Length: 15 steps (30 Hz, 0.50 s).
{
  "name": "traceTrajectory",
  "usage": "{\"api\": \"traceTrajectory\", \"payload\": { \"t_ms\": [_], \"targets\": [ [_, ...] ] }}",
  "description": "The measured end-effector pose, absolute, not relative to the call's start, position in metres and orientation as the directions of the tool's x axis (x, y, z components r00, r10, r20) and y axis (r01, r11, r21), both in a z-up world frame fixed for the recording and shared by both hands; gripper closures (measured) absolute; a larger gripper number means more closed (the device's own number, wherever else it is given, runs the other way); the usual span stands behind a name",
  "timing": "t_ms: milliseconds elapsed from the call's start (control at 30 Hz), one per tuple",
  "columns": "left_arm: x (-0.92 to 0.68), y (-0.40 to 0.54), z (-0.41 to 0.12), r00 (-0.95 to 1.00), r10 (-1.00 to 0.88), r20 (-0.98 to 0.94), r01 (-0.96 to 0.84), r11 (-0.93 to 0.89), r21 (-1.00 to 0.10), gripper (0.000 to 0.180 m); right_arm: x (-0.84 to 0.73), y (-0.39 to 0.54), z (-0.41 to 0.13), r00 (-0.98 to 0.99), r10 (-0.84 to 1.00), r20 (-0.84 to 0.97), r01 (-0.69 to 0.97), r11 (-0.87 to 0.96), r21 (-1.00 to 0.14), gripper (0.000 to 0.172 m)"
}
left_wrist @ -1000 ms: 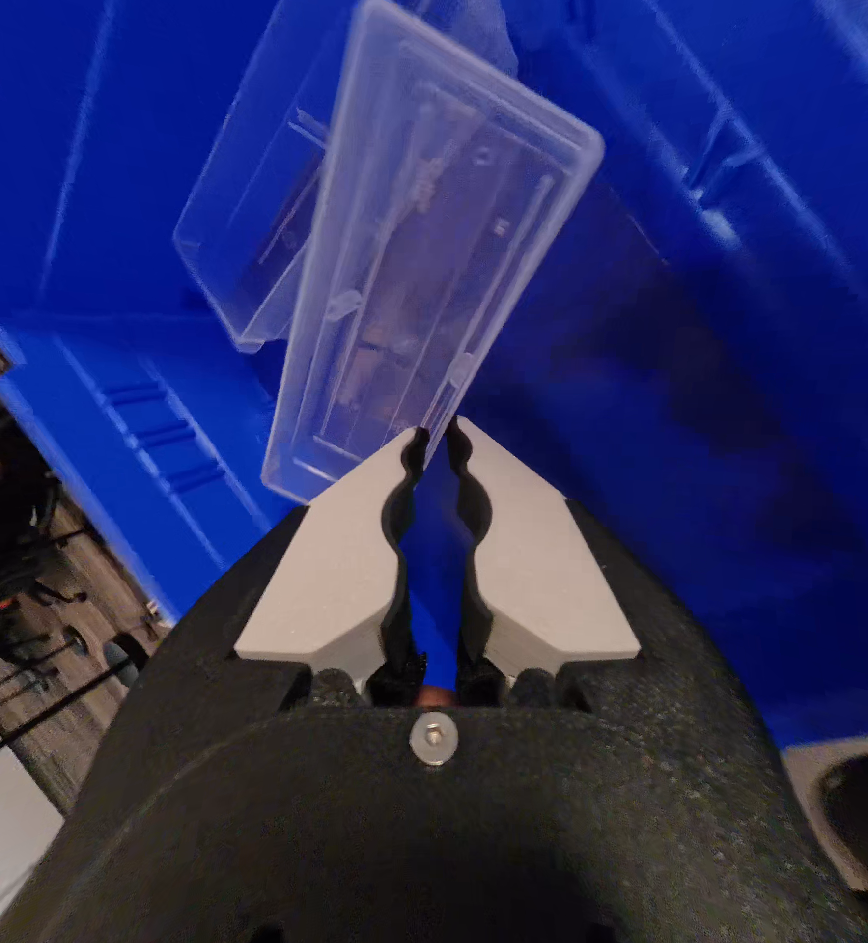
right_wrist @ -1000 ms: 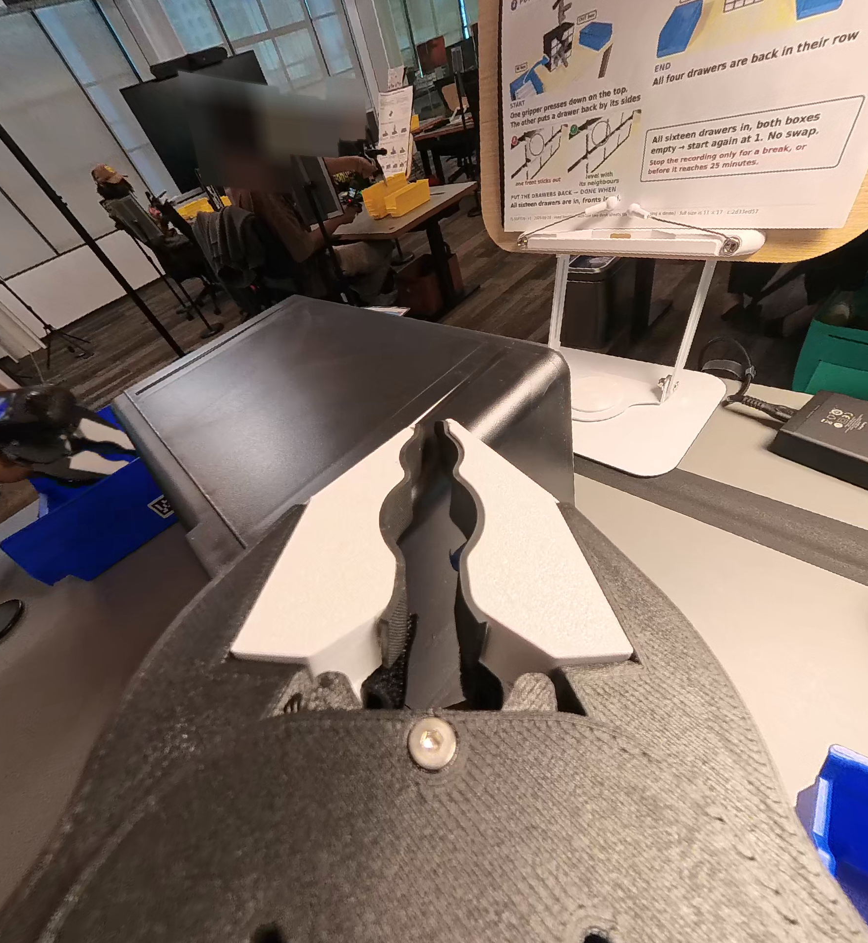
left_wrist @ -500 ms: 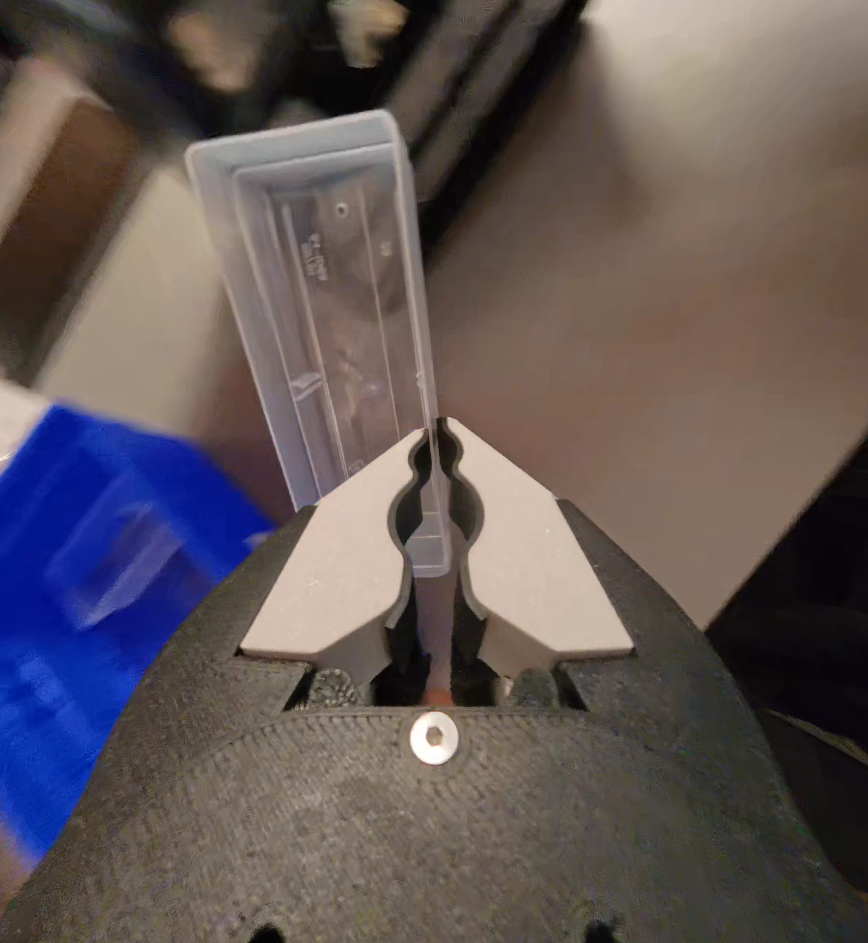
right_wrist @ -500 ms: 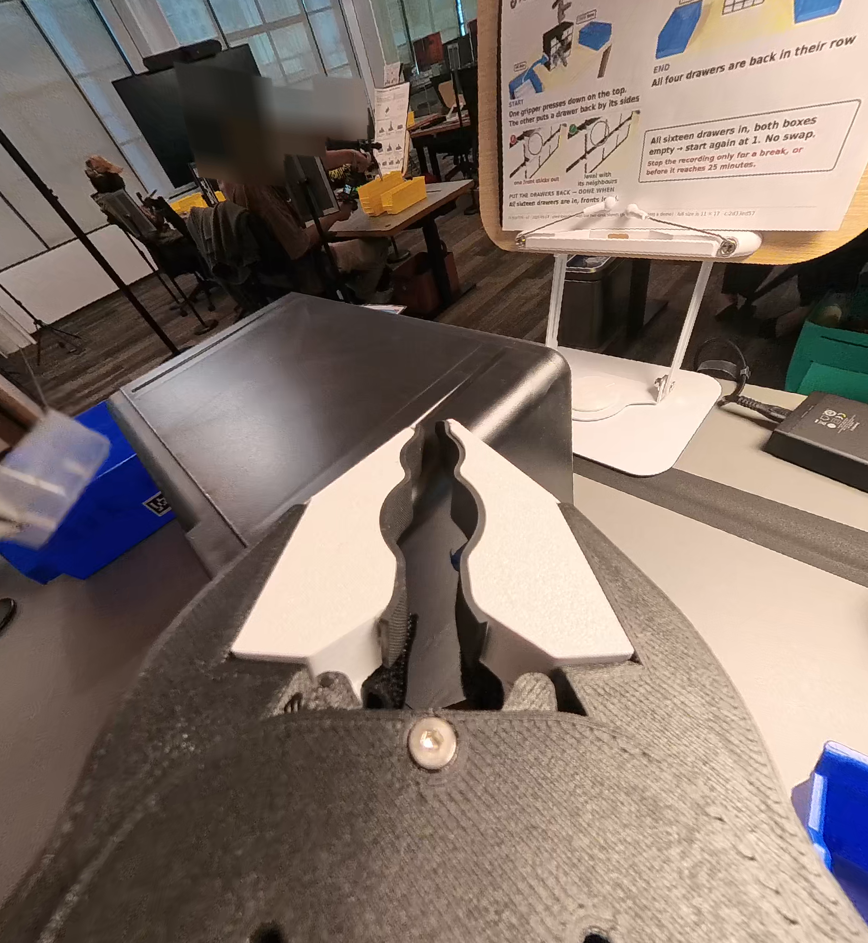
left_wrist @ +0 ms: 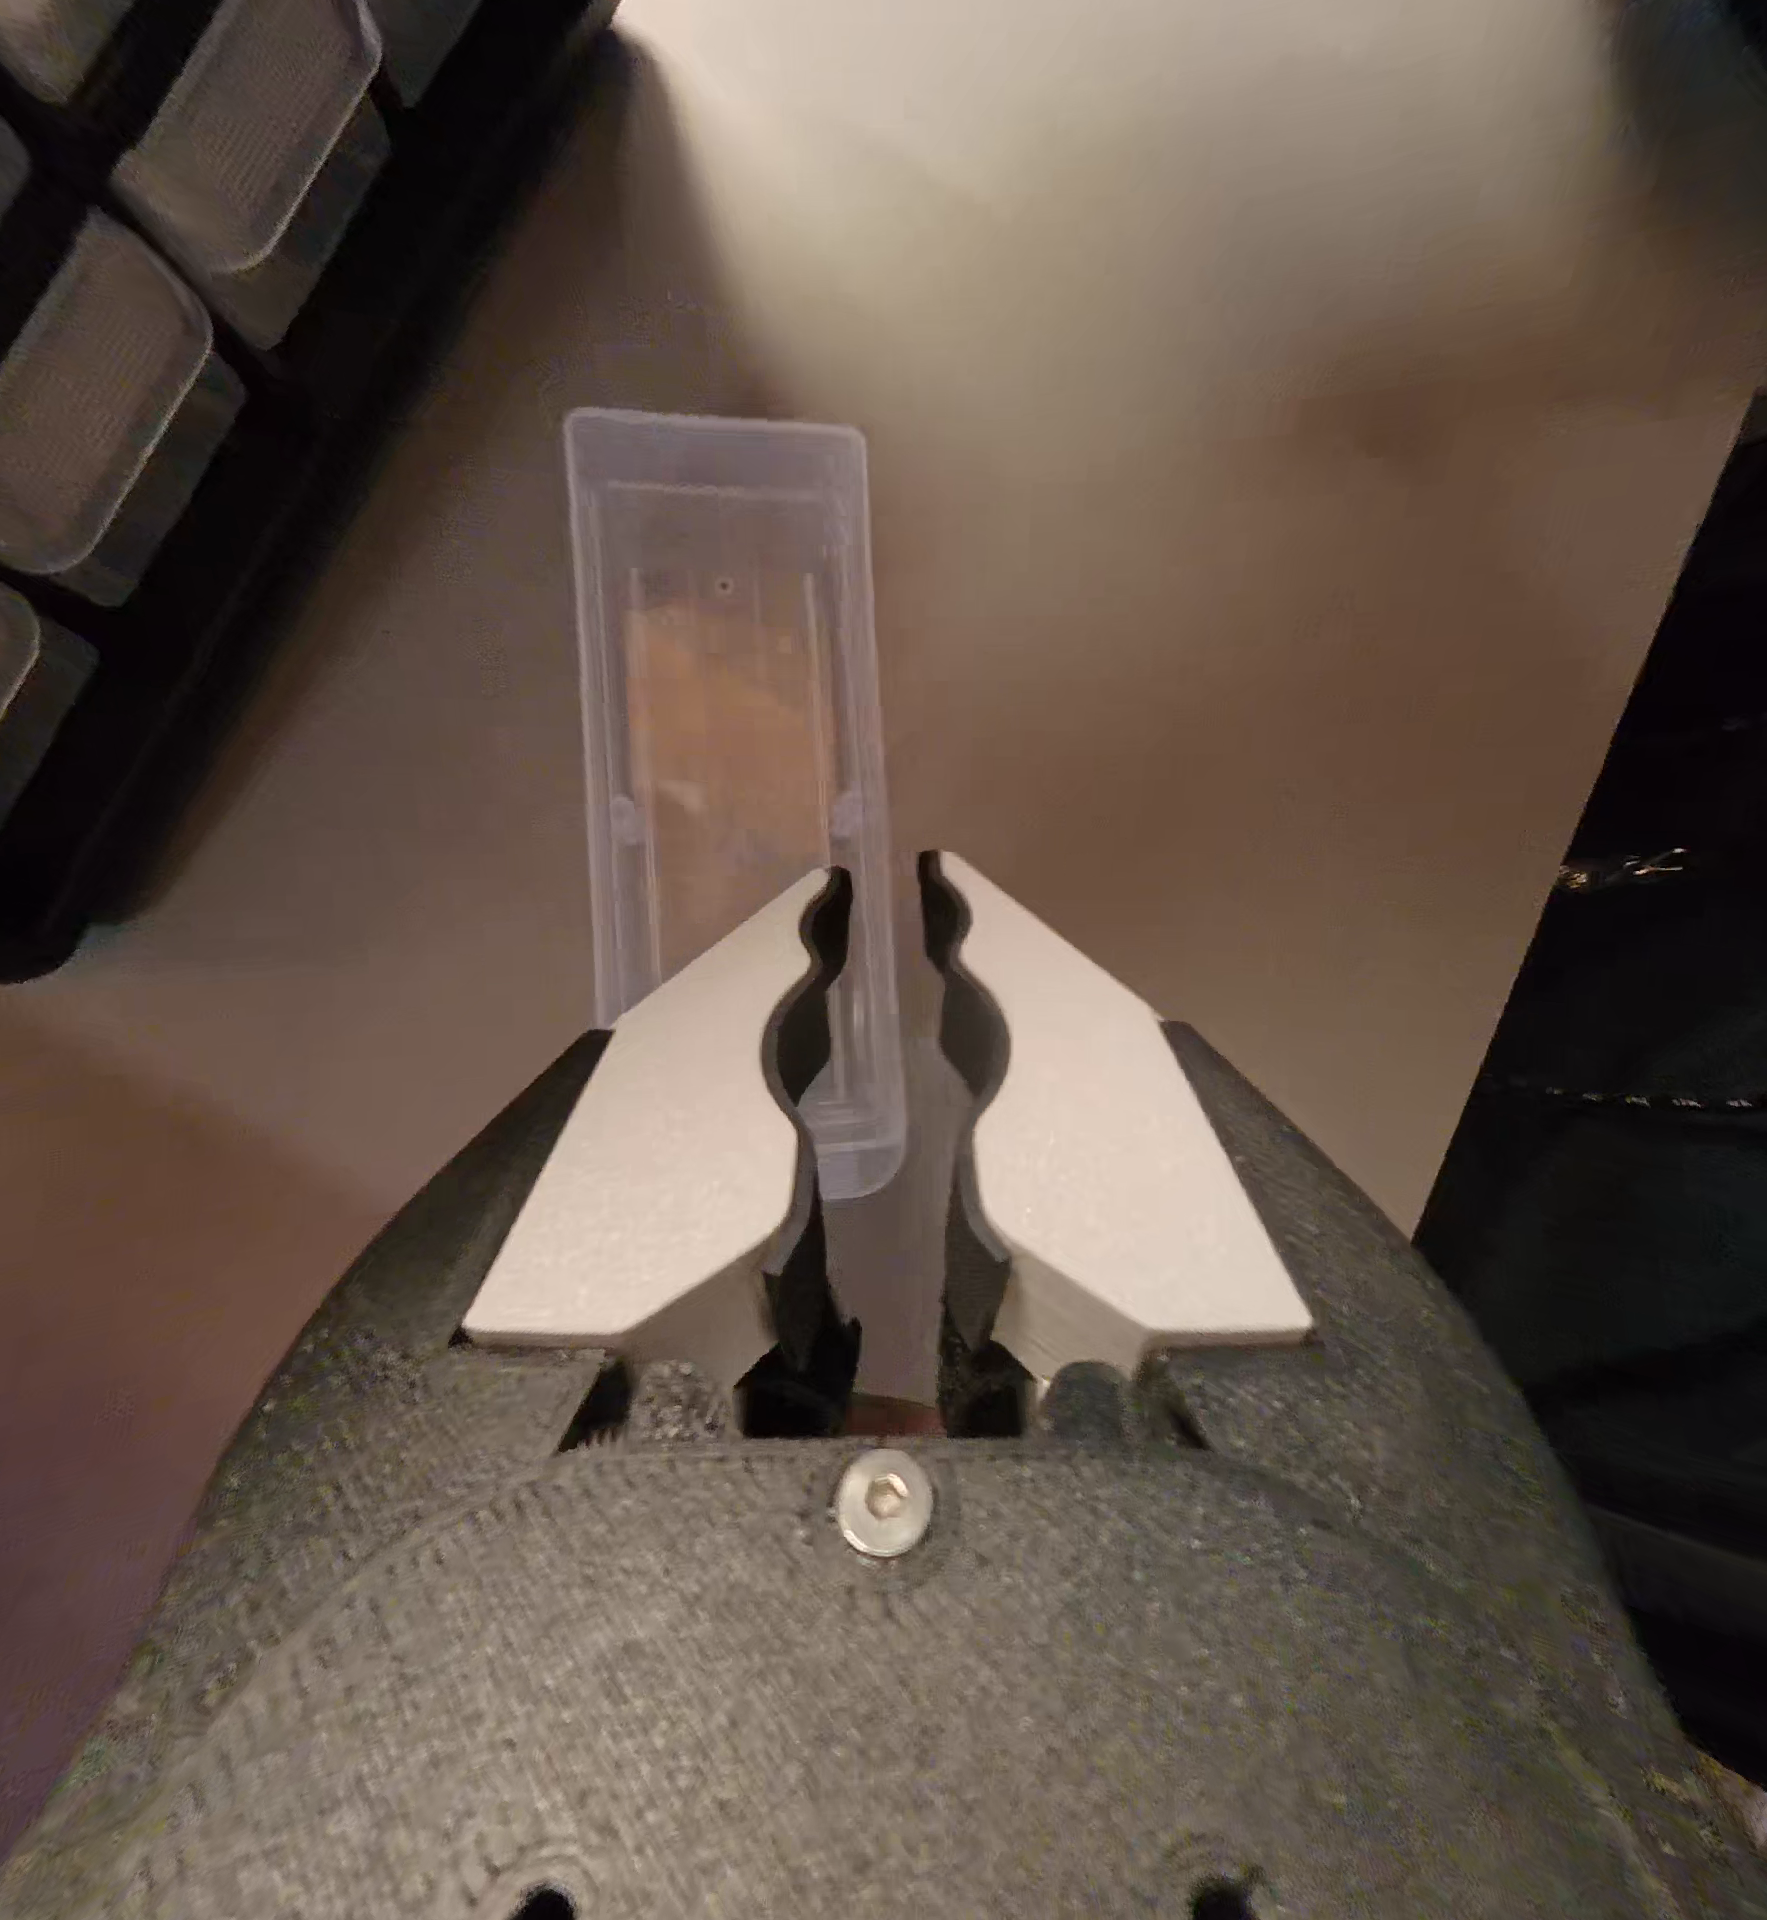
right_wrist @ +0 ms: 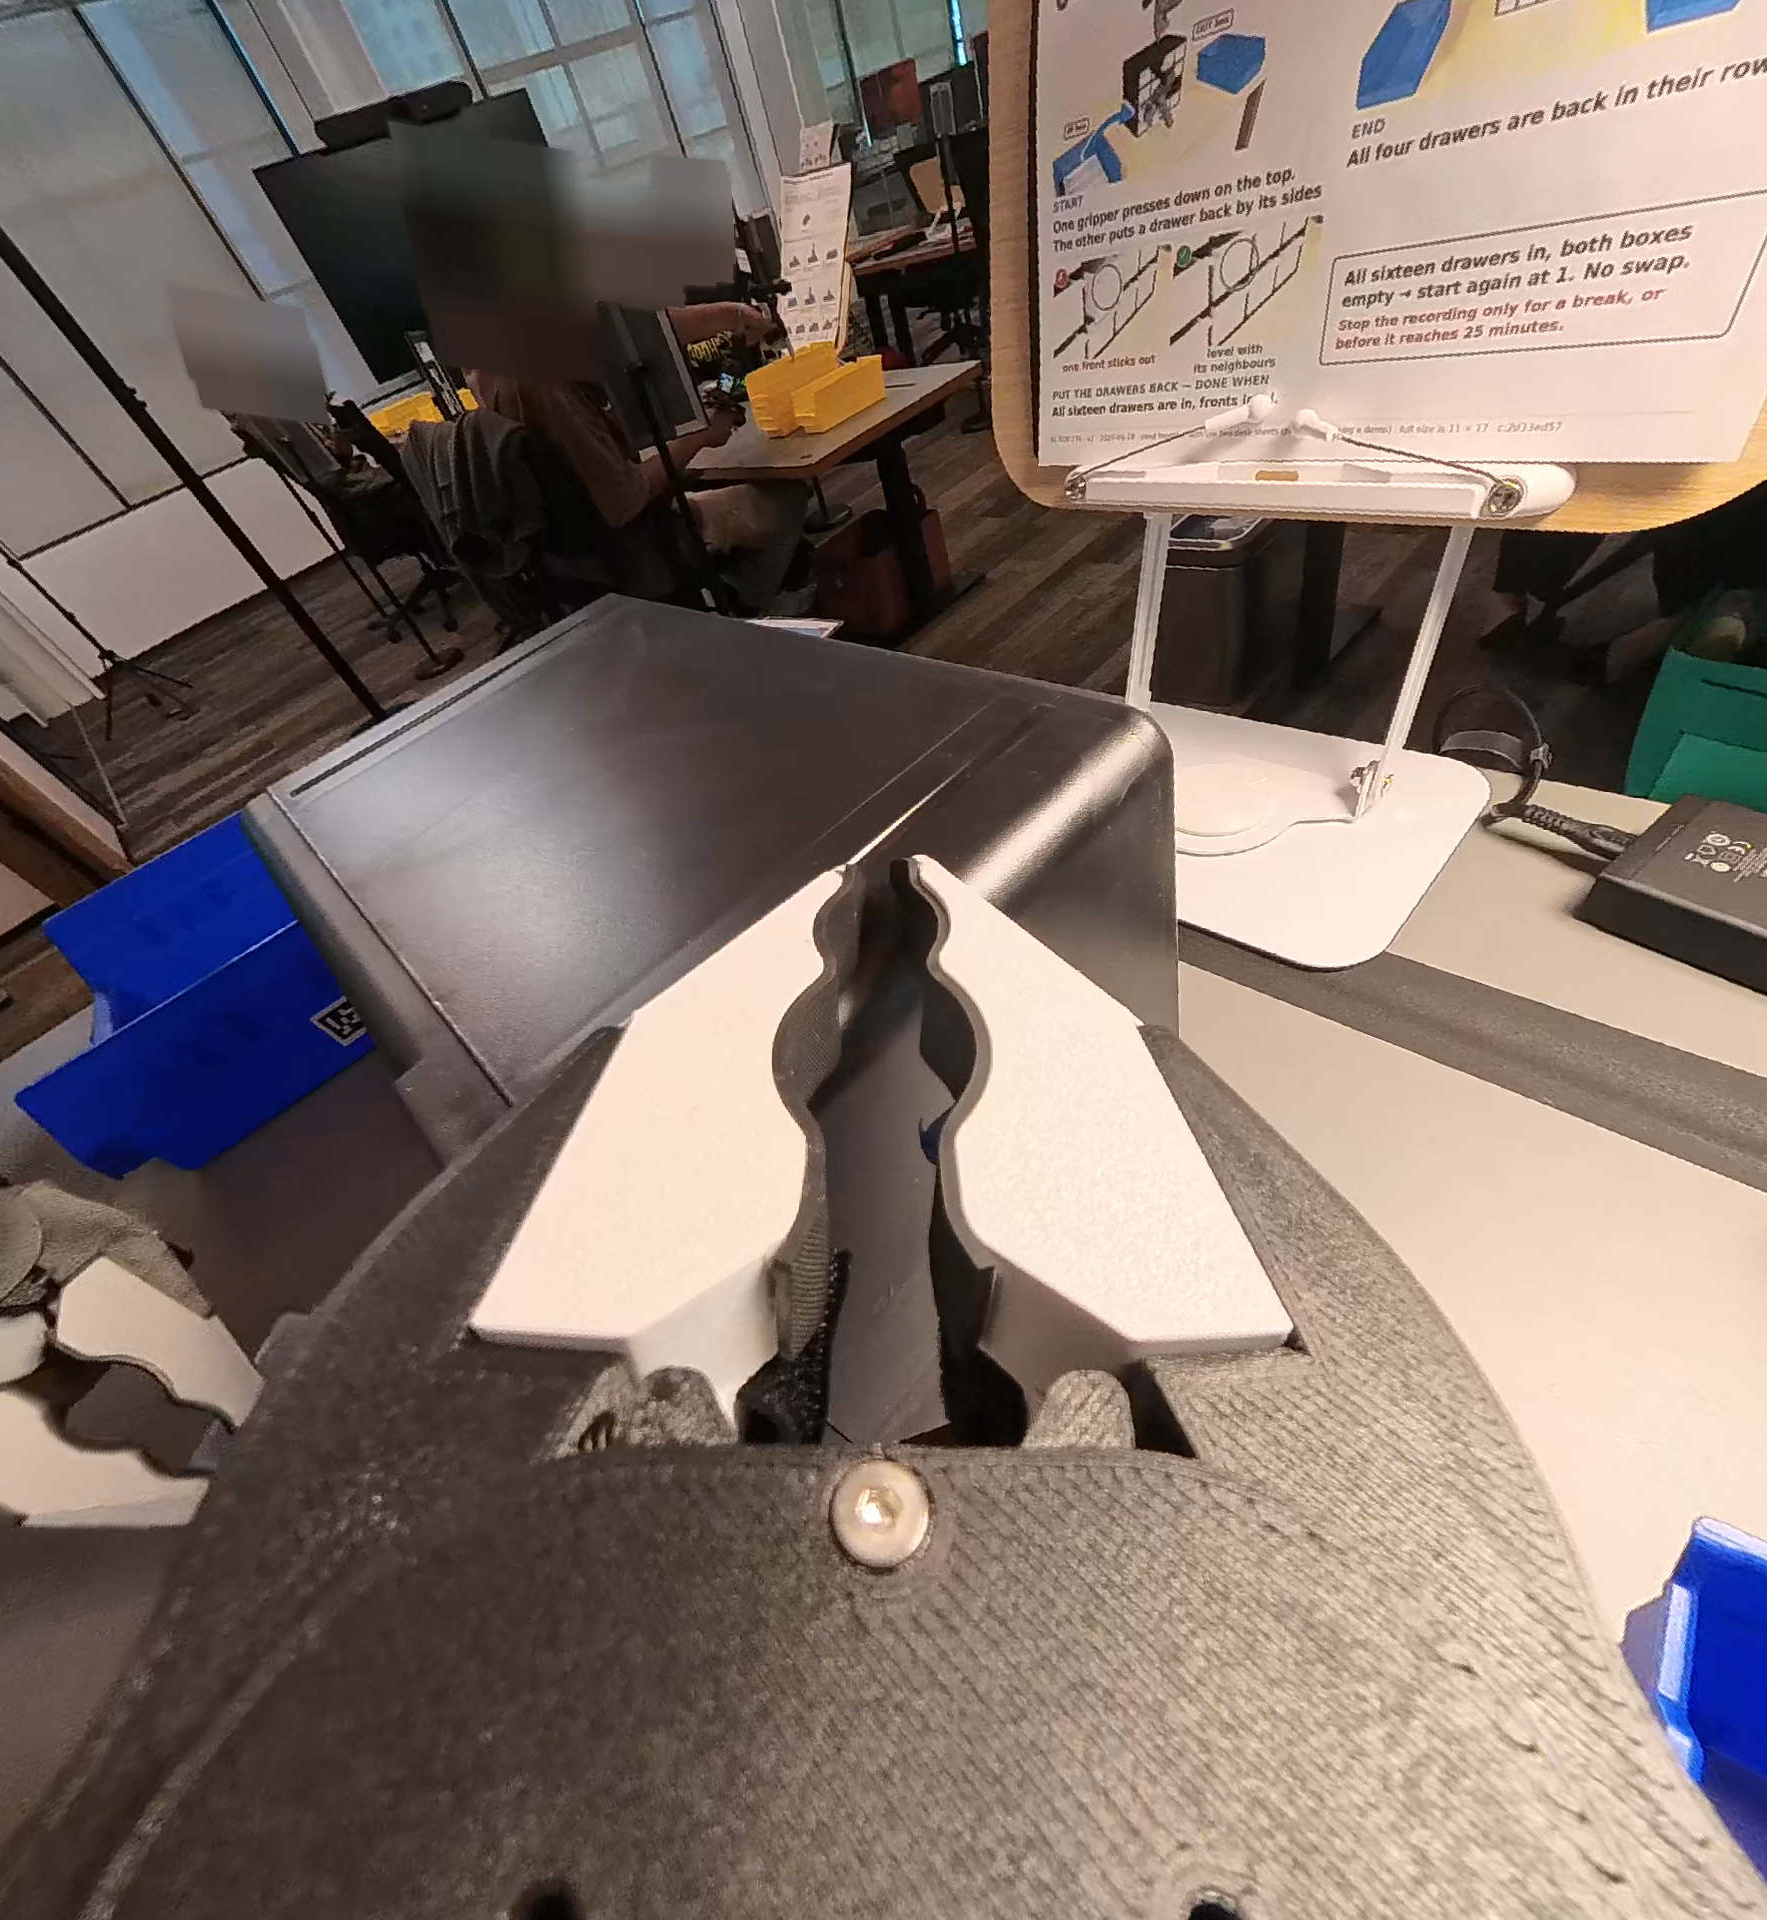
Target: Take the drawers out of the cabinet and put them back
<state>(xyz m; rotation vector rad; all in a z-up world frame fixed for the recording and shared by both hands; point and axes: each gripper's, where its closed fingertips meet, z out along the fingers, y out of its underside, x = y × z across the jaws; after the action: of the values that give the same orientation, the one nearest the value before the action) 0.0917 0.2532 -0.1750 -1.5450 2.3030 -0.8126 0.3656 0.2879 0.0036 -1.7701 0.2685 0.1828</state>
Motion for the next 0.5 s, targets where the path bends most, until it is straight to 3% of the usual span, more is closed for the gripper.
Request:
{"api": "traceTrajectory", "payload": {
  "t_ms": [33,133,200,267,400,500],
  "targets": [
    [0.092,0.251,-0.171,-0.424,-0.901,0.093,-0.751,0.292,-0.592,0.159,0.366,0.288,0.004,0.96,-0.081,-0.268,-0.279,-0.199,-0.939,0.16],
    [0.089,0.253,-0.157,-0.527,-0.85,-0.001,-0.662,0.411,-0.627,0.141,0.365,0.288,0.004,0.96,-0.08,-0.268,-0.279,-0.199,-0.939,0.16],
    [0.08,0.266,-0.152,-0.637,-0.756,-0.152,-0.558,0.587,-0.587,0.131,0.365,0.288,0.004,0.96,-0.08,-0.268,-0.279,-0.199,-0.939,0.16],
    [0.07,0.285,-0.151,-0.713,-0.642,-0.281,-0.466,0.733,-0.495,0.13,0.365,0.288,0.004,0.96,-0.08,-0.267,-0.278,-0.199,-0.94,0.16],
    [0.055,0.312,-0.16,-0.791,-0.503,-0.348,-0.405,0.857,-0.319,0.132,0.365,0.288,0.004,0.961,-0.08,-0.265,-0.276,-0.2,-0.94,0.16],
    [0.052,0.308,-0.169,-0.833,-0.422,-0.357,-0.331,0.898,-0.289,0.131,0.365,0.288,0.003,0.961,-0.079,-0.265,-0.276,-0.2,-0.94,0.16]
  ]
}}
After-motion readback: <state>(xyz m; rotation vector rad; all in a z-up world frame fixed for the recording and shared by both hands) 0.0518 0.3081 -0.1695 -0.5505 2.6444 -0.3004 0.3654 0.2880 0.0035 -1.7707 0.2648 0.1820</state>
